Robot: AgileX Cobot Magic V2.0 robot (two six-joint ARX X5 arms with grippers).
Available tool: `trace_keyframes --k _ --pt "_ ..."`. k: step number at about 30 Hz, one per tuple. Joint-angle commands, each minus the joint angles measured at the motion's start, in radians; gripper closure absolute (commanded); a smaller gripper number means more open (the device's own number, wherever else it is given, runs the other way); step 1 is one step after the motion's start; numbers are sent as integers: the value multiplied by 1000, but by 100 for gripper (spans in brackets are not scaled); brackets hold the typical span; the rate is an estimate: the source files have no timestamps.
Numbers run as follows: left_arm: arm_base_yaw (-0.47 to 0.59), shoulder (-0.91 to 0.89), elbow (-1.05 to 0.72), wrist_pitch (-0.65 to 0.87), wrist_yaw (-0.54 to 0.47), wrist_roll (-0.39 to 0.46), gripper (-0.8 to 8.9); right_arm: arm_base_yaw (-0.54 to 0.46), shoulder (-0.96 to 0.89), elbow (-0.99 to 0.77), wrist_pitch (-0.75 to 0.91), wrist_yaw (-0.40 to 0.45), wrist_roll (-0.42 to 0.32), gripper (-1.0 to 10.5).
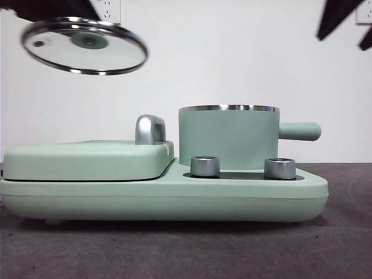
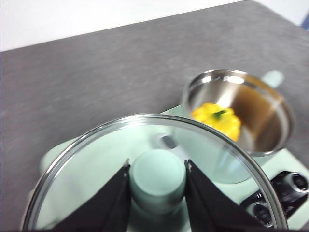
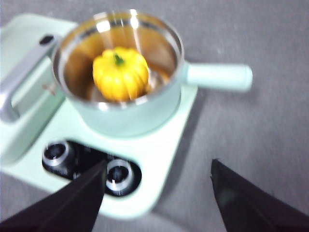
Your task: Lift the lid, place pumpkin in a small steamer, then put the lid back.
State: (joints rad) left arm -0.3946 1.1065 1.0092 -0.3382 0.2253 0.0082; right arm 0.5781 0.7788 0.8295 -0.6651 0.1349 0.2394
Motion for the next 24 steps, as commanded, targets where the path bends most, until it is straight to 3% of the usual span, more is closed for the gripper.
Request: trace_keyframes --k 1,13,24 --pt "-31 33 14 89 42 9 804 9 -26 6 -65 3 47 617" --pt "-175 226 15 376 2 67 804 9 -156 6 -218 -2 146 617" --pt "-225 391 32 586 3 85 804 9 -208 6 -336 47 146 617"
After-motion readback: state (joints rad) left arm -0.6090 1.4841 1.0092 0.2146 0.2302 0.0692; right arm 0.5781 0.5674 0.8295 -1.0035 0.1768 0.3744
